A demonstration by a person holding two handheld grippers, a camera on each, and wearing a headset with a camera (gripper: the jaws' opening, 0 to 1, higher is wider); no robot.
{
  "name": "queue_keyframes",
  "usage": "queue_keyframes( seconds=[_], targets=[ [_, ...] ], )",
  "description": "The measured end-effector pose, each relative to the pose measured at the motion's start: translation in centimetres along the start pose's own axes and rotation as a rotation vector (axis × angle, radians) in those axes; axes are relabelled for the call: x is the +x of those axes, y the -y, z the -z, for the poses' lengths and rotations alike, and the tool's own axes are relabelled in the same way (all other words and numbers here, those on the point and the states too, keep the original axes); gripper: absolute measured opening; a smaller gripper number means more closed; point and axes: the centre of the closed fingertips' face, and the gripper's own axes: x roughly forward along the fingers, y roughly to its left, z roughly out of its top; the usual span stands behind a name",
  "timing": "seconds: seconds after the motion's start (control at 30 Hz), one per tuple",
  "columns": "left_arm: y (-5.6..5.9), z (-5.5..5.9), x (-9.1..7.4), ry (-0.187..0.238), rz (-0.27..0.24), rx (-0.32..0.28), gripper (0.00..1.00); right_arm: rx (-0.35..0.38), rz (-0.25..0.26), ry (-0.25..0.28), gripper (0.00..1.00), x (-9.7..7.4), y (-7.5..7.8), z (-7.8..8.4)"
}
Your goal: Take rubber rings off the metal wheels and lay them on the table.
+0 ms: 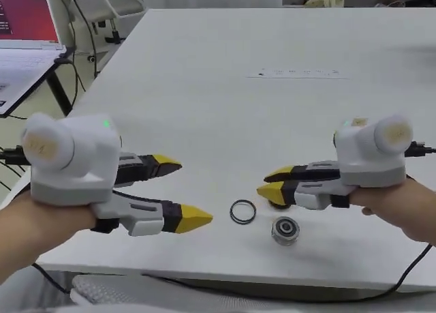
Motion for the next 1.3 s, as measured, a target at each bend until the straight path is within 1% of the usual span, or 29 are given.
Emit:
queue_keyframes(
  seconds=[0.13,0.23,0.4,0.63,0.77,0.9,1.07,1.3],
  targets=[
    [0.0,-0.4,0.6,-0.003,0.007,0.009,0.6,0.002,0.005,0.007,0.19,-0.7,0.1,-0.1],
    [0.0,-0.5,1.1,-0.01,0.013,0.02,0.6,0.011,0.015,0.013,0.2,-1.2,0.5,-0.1],
    [-0.2,-1.0,1.7,-0.011,0.019,0.029,0.59,0.015,0.033,0.027,0.21,-2.1,1.1,-0.3],
    [-0.3,-1.2,2.6,-0.015,0.03,0.031,0.59,0.02,0.052,0.025,0.24,-3.0,1.7,0.1],
    [-0.3,-1.1,3.1,-0.023,0.039,0.038,0.59,0.018,0.061,0.022,0.24,-3.3,2.1,0.2],
    [-0.6,-1.0,3.5,-0.037,0.044,0.048,0.59,0.023,0.07,0.02,0.24,-3.6,2.6,0.4],
    [-1.2,-1.0,3.9,-0.043,0.046,0.042,0.59,0.025,0.083,0.011,0.25,-4.1,3.3,0.9],
    [-1.5,-0.8,4.8,-0.054,0.057,0.034,0.58,0.023,0.101,0.002,0.25,-4.7,4.2,1.3]
  ],
)
